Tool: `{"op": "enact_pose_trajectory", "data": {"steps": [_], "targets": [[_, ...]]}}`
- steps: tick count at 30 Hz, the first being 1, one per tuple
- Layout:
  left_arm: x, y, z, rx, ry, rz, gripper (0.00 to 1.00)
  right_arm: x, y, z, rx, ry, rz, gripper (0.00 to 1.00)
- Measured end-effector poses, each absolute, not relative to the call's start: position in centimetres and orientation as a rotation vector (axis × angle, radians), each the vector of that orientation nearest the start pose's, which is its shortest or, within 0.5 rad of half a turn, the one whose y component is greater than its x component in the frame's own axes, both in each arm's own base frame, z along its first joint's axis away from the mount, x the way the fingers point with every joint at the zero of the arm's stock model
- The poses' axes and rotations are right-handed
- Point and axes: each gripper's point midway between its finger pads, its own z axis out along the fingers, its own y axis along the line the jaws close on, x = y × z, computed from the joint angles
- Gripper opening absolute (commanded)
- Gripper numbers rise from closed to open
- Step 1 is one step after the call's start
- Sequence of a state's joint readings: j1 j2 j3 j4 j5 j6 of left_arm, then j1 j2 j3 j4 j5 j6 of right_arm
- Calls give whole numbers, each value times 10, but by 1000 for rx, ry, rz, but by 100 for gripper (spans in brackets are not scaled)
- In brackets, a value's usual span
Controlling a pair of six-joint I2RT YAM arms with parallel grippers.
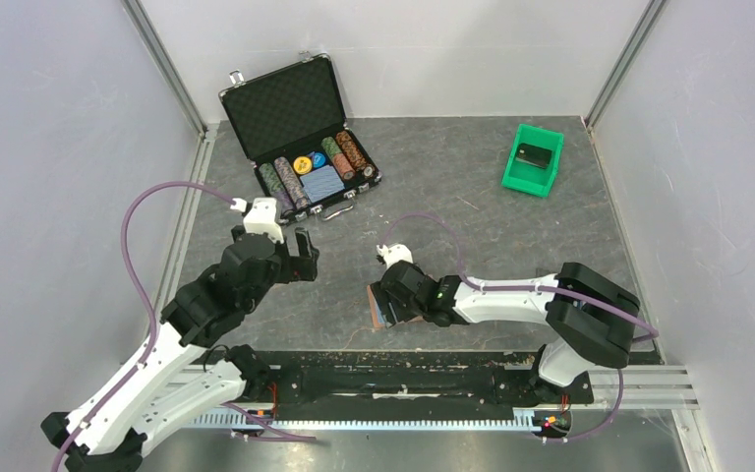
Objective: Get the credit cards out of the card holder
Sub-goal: Remove the credit card from the card holder.
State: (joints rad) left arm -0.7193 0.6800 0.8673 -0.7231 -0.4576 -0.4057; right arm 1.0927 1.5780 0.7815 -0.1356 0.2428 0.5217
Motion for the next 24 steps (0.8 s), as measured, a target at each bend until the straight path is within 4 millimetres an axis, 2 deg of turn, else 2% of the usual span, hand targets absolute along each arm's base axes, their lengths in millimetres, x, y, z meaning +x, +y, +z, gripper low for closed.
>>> {"op": "enact_pose_trajectory", "data": {"steps": [5, 10, 15, 24], "targets": [[208, -125, 219, 12, 2099, -359, 100, 185, 310, 22, -604, 2418, 363, 69], [201, -134, 186, -38, 2193, -408, 100, 188, 312, 22, -586, 2408, 345, 55], [198, -141, 165, -73, 2272, -420, 100, 191, 316, 24, -551, 2394, 363, 44], [189, -162, 128, -102, 2406, -497, 89, 181, 320, 23, -479, 2405, 503, 30]]}}
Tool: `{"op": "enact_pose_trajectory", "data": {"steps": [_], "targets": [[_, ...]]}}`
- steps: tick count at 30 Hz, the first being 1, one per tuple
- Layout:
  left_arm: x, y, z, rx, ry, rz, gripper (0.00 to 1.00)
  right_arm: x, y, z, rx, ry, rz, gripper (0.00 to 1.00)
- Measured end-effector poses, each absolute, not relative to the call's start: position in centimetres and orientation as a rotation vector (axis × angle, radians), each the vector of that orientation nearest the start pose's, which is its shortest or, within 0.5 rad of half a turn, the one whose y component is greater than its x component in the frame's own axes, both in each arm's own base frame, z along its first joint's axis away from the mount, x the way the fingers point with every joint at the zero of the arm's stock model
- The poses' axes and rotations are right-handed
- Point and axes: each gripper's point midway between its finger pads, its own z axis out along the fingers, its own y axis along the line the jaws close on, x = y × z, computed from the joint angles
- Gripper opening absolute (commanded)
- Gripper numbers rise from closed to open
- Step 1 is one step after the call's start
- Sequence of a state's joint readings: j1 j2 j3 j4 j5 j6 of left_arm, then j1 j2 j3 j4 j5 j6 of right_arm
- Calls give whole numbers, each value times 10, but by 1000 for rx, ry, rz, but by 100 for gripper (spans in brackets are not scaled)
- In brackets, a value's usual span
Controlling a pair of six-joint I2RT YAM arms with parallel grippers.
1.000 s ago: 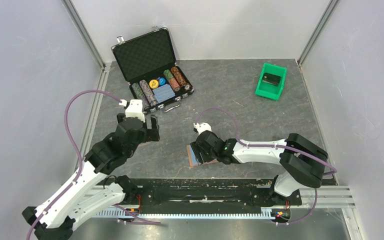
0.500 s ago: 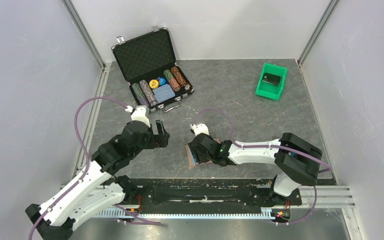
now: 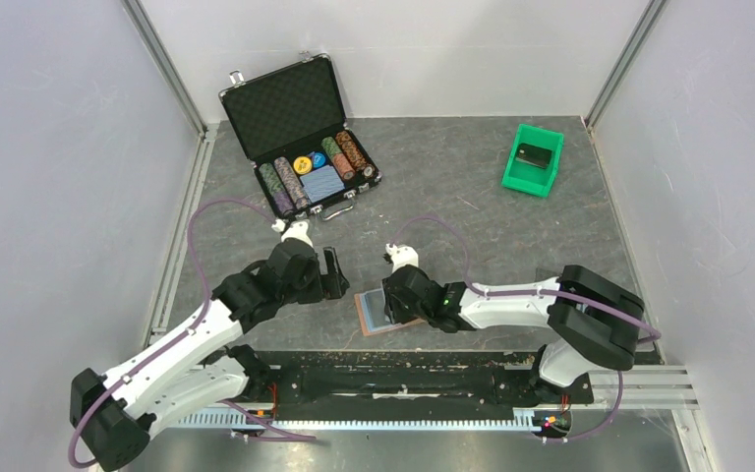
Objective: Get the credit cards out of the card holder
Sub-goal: Remove the credit card from the card holder.
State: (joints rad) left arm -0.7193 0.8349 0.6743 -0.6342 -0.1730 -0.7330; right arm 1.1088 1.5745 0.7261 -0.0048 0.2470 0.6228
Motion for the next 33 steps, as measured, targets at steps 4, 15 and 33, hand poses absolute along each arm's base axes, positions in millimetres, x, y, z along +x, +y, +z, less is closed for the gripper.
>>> {"op": "enact_pose_trajectory", "data": {"steps": [4, 15, 33], "targets": [[185, -170, 110, -91, 2466, -522, 80, 176, 316, 23, -408, 2413, 592, 26], [176, -209, 78, -23, 2579, -706, 46, 159, 304, 24, -207, 2390, 894, 21], [193, -265, 40, 47, 2698, -872, 30, 150, 305, 30, -68, 2334, 1108, 18]]}}
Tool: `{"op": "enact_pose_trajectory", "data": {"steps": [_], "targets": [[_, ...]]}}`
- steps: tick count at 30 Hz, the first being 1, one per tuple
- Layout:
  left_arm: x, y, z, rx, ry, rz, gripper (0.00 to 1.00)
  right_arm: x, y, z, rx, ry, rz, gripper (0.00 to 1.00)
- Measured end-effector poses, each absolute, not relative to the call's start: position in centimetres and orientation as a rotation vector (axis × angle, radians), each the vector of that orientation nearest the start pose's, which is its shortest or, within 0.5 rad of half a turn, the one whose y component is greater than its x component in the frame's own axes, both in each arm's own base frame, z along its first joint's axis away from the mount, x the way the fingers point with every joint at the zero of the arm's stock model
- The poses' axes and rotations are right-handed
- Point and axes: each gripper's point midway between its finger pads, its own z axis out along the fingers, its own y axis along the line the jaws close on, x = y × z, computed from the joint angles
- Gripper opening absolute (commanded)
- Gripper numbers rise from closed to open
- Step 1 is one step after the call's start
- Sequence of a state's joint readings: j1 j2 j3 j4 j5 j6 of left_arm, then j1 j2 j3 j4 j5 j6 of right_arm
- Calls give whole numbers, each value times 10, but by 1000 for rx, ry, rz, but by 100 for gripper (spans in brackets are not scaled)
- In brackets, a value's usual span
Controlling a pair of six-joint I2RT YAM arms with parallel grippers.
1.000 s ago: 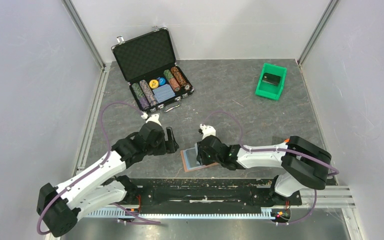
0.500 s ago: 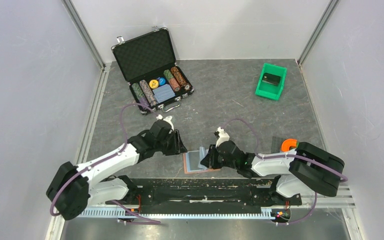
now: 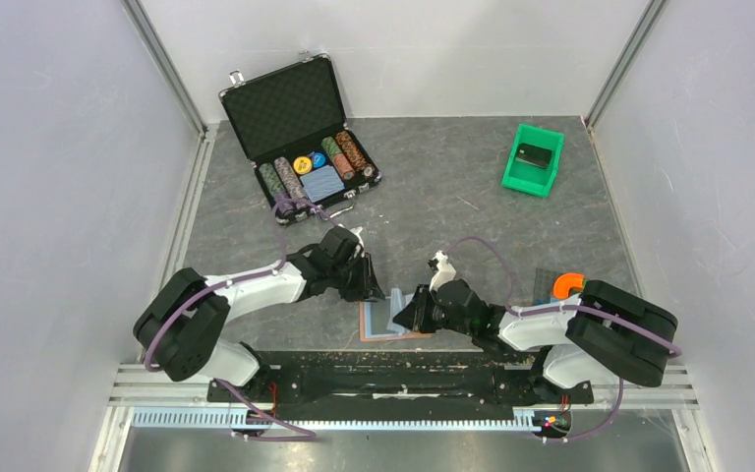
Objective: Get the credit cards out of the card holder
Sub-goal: Remove the credit card from the card holder.
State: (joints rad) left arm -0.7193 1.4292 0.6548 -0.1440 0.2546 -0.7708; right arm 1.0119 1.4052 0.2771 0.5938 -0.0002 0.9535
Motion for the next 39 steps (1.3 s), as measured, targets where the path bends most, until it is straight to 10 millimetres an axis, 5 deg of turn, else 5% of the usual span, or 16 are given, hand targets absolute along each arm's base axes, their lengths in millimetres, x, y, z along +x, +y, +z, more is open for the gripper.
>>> {"op": "enact_pose_trajectory", "data": {"steps": [14, 23, 32, 39], "targets": [[178, -301, 44, 181, 2715, -1088, 32, 154, 297, 41, -95, 2326, 1047, 46], [179, -334, 61, 277, 2642, -1236, 35, 169, 278, 72, -148, 2271, 870, 57], [183, -354, 58, 315, 2626, -1276, 35, 175, 253, 83, -172, 2251, 727, 60], [181, -366, 51, 343, 2640, -1282, 35, 172, 245, 76, -201, 2274, 680, 40]]}}
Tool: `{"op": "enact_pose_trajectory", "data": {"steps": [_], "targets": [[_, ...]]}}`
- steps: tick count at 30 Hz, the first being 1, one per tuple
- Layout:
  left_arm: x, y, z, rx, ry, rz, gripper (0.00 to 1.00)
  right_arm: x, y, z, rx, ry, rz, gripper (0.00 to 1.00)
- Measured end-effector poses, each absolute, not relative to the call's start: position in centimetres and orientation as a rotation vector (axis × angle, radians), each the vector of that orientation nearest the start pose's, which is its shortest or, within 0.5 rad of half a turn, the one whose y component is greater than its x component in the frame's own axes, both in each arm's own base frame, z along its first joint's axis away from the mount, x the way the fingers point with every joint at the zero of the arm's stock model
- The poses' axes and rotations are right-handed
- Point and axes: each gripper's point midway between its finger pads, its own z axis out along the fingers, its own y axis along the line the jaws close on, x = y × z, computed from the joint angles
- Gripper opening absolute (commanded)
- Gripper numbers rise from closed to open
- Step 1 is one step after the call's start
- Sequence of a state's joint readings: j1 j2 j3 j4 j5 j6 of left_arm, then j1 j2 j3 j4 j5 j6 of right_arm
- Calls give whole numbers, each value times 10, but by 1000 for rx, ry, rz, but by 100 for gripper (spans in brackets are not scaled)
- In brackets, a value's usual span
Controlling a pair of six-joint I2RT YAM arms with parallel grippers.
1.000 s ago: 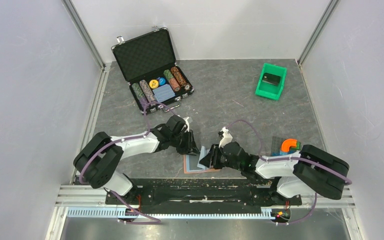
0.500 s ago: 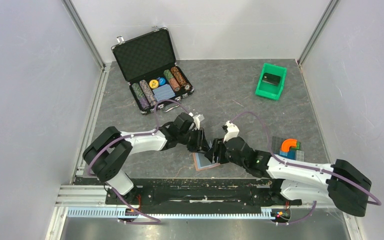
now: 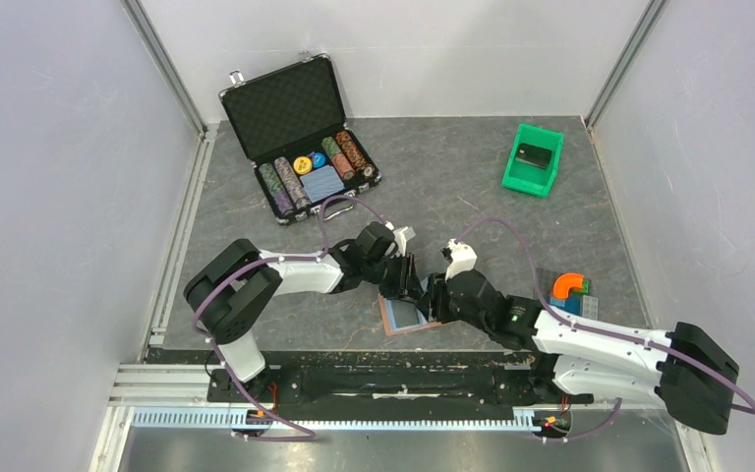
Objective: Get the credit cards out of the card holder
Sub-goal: Remove the credit card from the card holder.
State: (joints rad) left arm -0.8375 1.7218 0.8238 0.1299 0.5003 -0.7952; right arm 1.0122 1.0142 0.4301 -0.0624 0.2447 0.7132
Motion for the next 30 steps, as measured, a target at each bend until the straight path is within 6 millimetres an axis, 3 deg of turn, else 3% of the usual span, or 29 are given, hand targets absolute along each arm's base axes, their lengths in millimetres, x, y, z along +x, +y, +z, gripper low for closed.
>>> {"op": "enact_pose_trajectory", "data": {"steps": [6, 17, 24, 30], "targets": [[182, -367, 50, 339, 2646, -1268, 37, 174, 247, 92, -209, 2219, 722, 34], [194, -368, 44, 297, 2686, -1167, 37, 177, 256, 100, -217, 2183, 765, 37], [207, -339, 44, 179, 2740, -1015, 42, 178, 259, 83, -226, 2207, 745, 42], [225, -306, 72, 63, 2697, -916, 47, 177, 264, 62, -259, 2260, 722, 53]]}}
